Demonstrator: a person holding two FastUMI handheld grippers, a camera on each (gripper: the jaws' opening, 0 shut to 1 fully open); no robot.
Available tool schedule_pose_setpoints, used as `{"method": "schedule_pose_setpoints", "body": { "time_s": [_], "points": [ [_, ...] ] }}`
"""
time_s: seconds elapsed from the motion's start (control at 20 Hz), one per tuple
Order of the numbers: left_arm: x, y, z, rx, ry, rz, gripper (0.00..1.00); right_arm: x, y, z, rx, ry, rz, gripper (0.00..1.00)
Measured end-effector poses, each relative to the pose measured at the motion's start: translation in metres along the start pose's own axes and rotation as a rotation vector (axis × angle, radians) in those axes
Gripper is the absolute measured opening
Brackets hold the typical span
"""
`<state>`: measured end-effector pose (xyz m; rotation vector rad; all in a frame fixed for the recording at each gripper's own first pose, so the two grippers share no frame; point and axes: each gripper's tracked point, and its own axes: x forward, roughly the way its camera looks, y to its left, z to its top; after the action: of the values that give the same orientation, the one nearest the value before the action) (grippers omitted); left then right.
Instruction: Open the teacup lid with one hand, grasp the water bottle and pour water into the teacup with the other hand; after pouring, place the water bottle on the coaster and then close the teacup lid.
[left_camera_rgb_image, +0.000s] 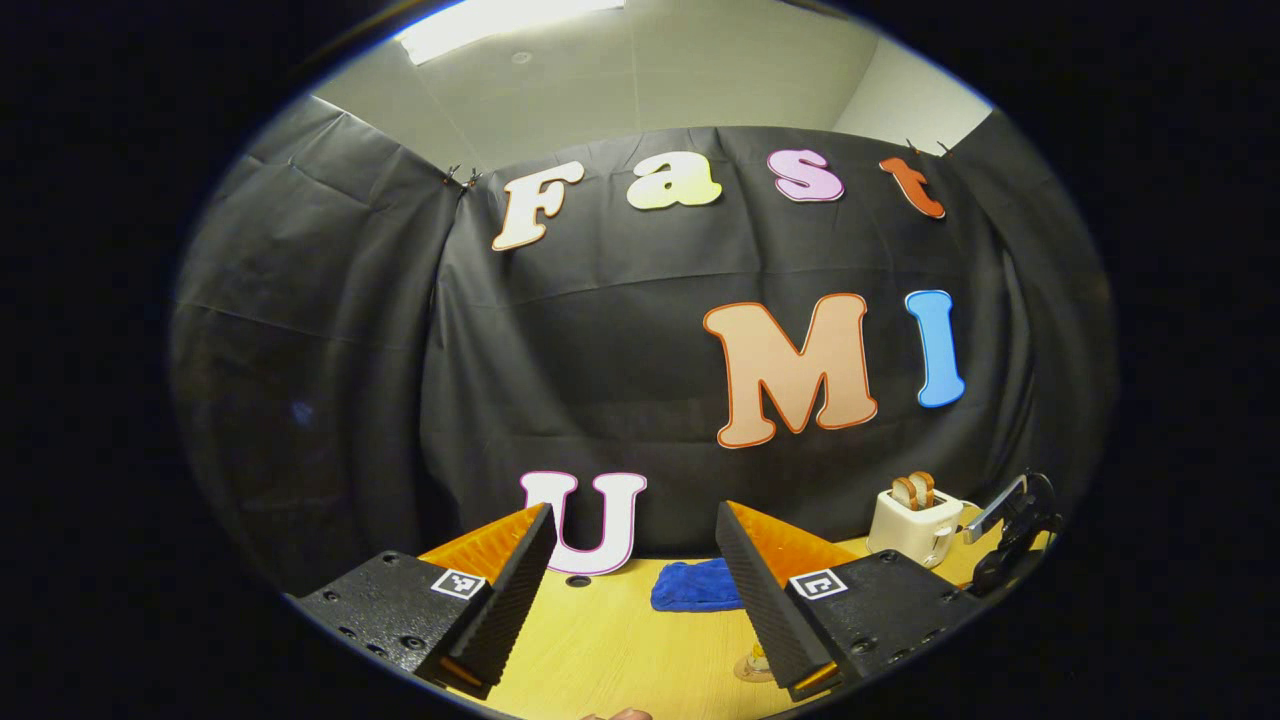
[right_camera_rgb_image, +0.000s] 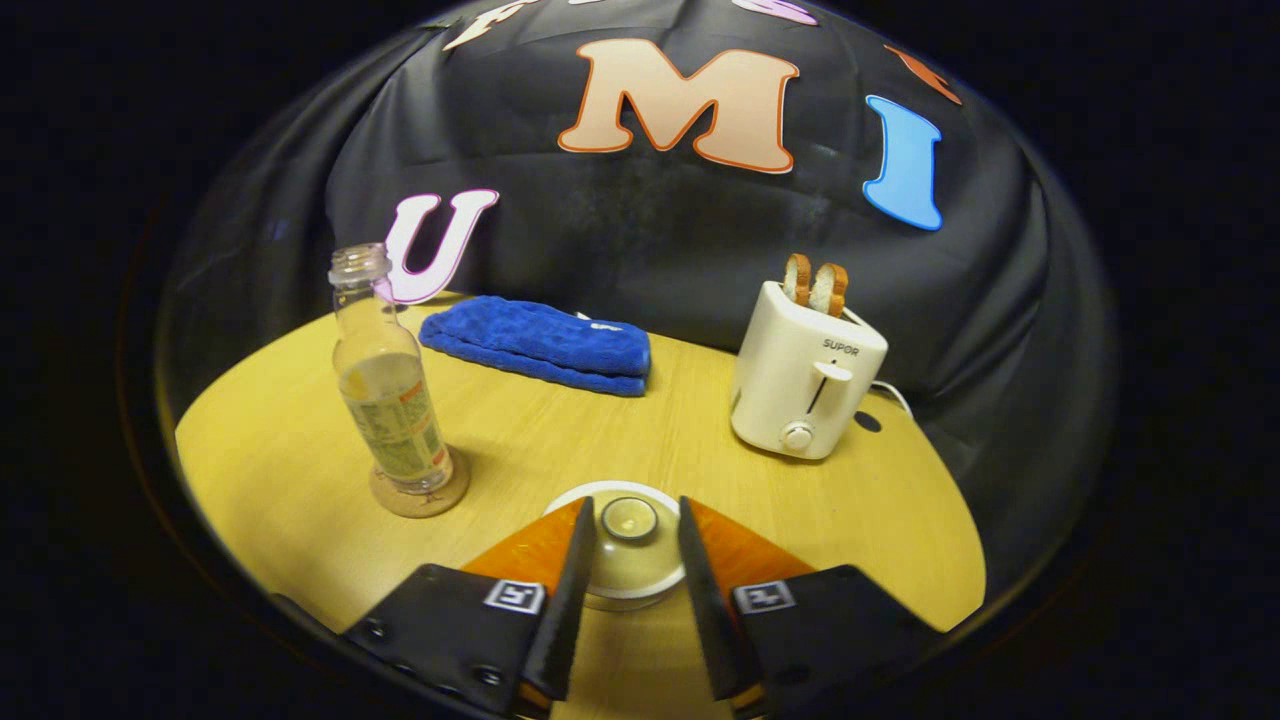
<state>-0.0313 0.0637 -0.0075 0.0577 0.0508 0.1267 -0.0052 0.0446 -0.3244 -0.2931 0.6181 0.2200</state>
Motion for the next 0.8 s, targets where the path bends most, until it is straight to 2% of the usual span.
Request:
{"method": "schedule_pose_setpoints", "body": {
  "time_s": [0.05,0.15,0.2,0.5,0.55,0.6,0.65,0.7,0.8],
  "points": [
    [0.0,0.0,-0.001,-0.001,0.003,-0.001,0.94,-0.002,0.002,-0.003,-0.001,0.008,0.004,0.52],
    [0.0,0.0,-0.002,-0.004,0.007,-0.007,0.92,-0.002,0.003,-0.003,-0.012,0.012,0.003,0.53],
    [0.0,0.0,-0.001,-0.004,0.007,-0.008,0.92,-0.001,0.004,-0.003,-0.012,0.011,0.005,0.47],
    [0.0,-0.003,-0.002,-0.005,0.006,-0.027,0.92,0.004,0.005,-0.003,-0.023,0.016,0.003,0.47],
    [0.0,-0.003,-0.002,-0.004,0.006,-0.029,0.92,0.004,0.005,-0.002,-0.019,0.019,0.004,0.53],
    [0.0,-0.003,-0.003,-0.003,0.006,-0.03,0.94,0.005,0.006,-0.003,-0.015,0.022,0.006,0.41],
    [0.0,-0.003,-0.003,-0.005,0.006,-0.031,0.94,0.005,0.007,-0.003,-0.009,0.027,0.008,0.47],
    [0.0,-0.004,-0.003,-0.008,0.007,-0.033,0.94,0.006,0.006,-0.004,-0.009,0.027,0.005,0.47],
    [0.001,-0.004,-0.003,-0.009,0.01,-0.034,0.92,0.006,0.004,-0.004,0.003,0.032,-0.001,0.35]
  ]
}}
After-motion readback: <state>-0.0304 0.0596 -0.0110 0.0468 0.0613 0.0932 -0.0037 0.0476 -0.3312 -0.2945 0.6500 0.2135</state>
